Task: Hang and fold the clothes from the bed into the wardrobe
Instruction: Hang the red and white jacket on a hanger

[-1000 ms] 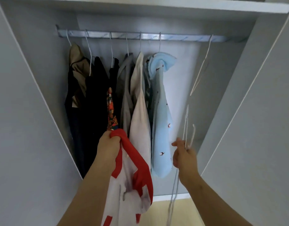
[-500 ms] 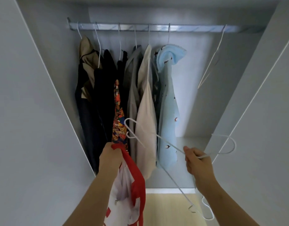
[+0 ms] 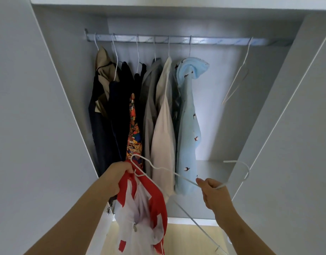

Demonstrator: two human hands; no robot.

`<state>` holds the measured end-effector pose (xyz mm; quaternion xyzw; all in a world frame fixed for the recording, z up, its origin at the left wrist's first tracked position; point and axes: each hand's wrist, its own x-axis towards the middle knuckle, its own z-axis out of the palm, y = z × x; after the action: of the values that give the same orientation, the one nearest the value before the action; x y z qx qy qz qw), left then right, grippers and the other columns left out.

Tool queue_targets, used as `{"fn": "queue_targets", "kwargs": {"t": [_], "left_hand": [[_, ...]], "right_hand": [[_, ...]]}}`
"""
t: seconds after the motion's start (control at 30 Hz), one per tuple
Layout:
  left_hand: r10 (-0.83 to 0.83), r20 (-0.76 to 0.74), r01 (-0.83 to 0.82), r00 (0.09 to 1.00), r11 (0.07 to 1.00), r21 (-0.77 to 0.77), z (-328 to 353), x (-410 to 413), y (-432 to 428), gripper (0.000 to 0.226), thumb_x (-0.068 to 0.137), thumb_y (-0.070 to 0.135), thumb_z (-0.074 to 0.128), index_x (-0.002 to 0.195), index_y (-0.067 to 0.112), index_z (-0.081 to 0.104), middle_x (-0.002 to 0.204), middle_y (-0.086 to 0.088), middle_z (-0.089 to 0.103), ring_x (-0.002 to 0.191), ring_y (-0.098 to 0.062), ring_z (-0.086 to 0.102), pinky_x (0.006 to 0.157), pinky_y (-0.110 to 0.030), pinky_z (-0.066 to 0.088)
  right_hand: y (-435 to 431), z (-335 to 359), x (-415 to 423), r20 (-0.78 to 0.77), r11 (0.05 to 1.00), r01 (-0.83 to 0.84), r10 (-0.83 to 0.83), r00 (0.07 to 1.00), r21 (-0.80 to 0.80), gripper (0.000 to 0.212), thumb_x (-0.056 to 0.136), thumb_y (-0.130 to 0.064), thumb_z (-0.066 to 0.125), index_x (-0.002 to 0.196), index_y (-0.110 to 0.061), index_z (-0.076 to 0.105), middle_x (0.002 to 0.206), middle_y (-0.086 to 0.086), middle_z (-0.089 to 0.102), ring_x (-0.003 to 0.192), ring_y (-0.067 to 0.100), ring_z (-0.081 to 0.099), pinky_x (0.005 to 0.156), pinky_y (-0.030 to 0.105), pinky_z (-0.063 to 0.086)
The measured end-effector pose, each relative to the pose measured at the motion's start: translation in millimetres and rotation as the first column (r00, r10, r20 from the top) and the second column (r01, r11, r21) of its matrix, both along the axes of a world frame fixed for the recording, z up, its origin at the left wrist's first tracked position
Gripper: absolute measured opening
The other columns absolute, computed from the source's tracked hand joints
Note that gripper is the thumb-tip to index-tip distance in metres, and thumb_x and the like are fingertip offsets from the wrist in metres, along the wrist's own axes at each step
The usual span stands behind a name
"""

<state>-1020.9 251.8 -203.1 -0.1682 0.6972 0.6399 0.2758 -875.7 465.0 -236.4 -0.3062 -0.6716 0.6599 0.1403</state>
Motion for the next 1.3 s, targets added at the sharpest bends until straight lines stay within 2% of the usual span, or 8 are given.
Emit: {"fn": "queue_targets", "kwargs": {"t": [0.13,0.3,0.43,0.53,0.73,1.0,1.17,1.3], "left_hand": [[0.060,-0.145,-0.055,0.988,0.998,0.039,14,-8,1,0.005,0.087,0.010,0.057,0.088,0.005,0.058,0.079,-0.018,0.062,0.067,-0.029,0.059,0.066,-0.036,0.051],[-0.324,-0.623,-0.096,0.712,0.834,-0.543,15,1,6,0.017,0.091,0.028,0.050,0.079,0.019,0.058,0.071,0.000,0.060,0.061,-0.012,0.055,0.053,-0.021,0.040],[-0.535,-0.661,-0.228,0.526,0.660,-0.716,21,6,6,0.017,0.092,0.037,0.048,0.088,0.023,0.057,0.074,0.004,0.052,0.062,-0.010,0.052,0.052,-0.023,0.036],[-0.589,-0.642,-0.293,0.490,0.582,-0.758,21,10,6,0.022,0.093,0.039,0.047,0.095,0.020,0.058,0.074,0.005,0.045,0.062,-0.012,0.049,0.052,-0.023,0.034],[-0.427,-0.704,-0.168,0.568,0.776,-0.607,13,17,10,0.016,0.092,0.027,0.050,0.096,0.019,0.064,0.076,0.005,0.057,0.067,-0.011,0.054,0.058,-0.023,0.039],[-0.544,-0.766,-0.028,0.343,0.809,-0.587,25,38,30,0.023,0.090,0.021,0.056,0.109,0.018,0.067,0.099,-0.002,0.060,0.090,-0.014,0.057,0.082,-0.022,0.044],[-0.583,-0.799,0.097,0.146,0.812,-0.575,37,65,48,0.030,0.085,0.020,0.055,0.112,0.013,0.066,0.095,-0.005,0.058,0.087,-0.019,0.057,0.074,-0.017,0.038],[-0.572,-0.794,-0.103,-0.205,0.819,-0.564,42,68,36,0.037,0.082,0.039,0.048,0.102,0.016,0.070,0.078,0.000,0.063,0.064,-0.013,0.060,0.057,-0.019,0.049]], "right_hand": [[2,4,5,0.015,0.997,-0.043,0.042,0.999,0.066,0.050,0.086,-0.013,0.063,0.046,-0.016,0.034,0.036,-0.005,0.029,0.032,0.007,0.023,0.034,0.014,0.022],[-2,12,7,0.046,0.990,-0.051,0.046,0.998,0.130,0.053,0.085,-0.015,0.063,0.045,-0.019,0.029,0.039,-0.007,0.024,0.036,0.007,0.020,0.037,0.014,0.020],[-3,20,7,0.053,0.990,-0.049,0.042,0.998,0.131,0.053,0.089,-0.023,0.059,0.046,-0.021,0.028,0.040,-0.008,0.025,0.036,0.007,0.021,0.041,0.018,0.021],[-3,27,8,0.060,0.980,-0.038,0.027,0.998,0.194,0.053,0.090,-0.025,0.058,0.047,-0.019,0.029,0.036,-0.011,0.026,0.037,0.008,0.023,0.044,0.021,0.022],[-10,42,9,0.066,0.965,-0.076,0.061,0.996,0.250,0.048,0.090,-0.024,0.058,0.052,-0.015,0.031,0.040,-0.007,0.024,0.038,0.008,0.021,0.041,0.016,0.021],[-31,51,-1,0.066,0.970,-0.106,0.094,0.993,0.219,0.047,0.091,-0.025,0.057,0.052,-0.015,0.033,0.034,-0.011,0.028,0.032,0.004,0.025,0.041,0.014,0.023],[-53,53,-14,-0.010,0.980,-0.130,0.133,0.991,0.148,0.043,0.089,-0.020,0.059,0.051,-0.018,0.038,0.044,-0.005,0.034,0.042,0.009,0.028,0.044,0.020,0.025],[-49,62,-12,-0.131,0.998,-0.034,0.040,0.991,0.046,0.048,0.085,-0.007,0.057,0.041,-0.021,0.041,0.037,-0.007,0.034,0.035,0.006,0.027,0.036,0.017,0.024]]}}
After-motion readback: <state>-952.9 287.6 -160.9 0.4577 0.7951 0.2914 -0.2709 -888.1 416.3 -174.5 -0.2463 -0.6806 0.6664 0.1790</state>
